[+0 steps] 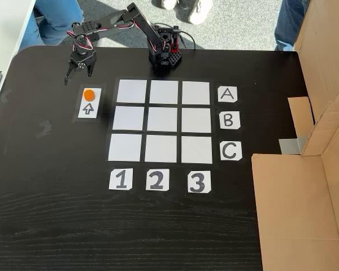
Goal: Pick up the round, orange token and place it in the grid on square A2.
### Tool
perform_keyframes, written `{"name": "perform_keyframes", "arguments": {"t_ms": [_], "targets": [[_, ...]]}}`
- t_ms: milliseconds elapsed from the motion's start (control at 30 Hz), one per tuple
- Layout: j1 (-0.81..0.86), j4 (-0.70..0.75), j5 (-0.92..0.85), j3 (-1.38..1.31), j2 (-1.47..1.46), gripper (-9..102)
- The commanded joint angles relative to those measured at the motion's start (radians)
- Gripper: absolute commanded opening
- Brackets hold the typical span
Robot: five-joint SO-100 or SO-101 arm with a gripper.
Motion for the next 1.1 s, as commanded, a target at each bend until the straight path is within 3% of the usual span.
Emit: {"name": "perform_keyframes", "arguments": {"t_ms": [0, 1067], "targets": [[-0.015, 0.014, -0.020, -0.040, -0.002, 48], [-0.104, 0.014, -0.130, -0.146, -0.222, 49]]}}
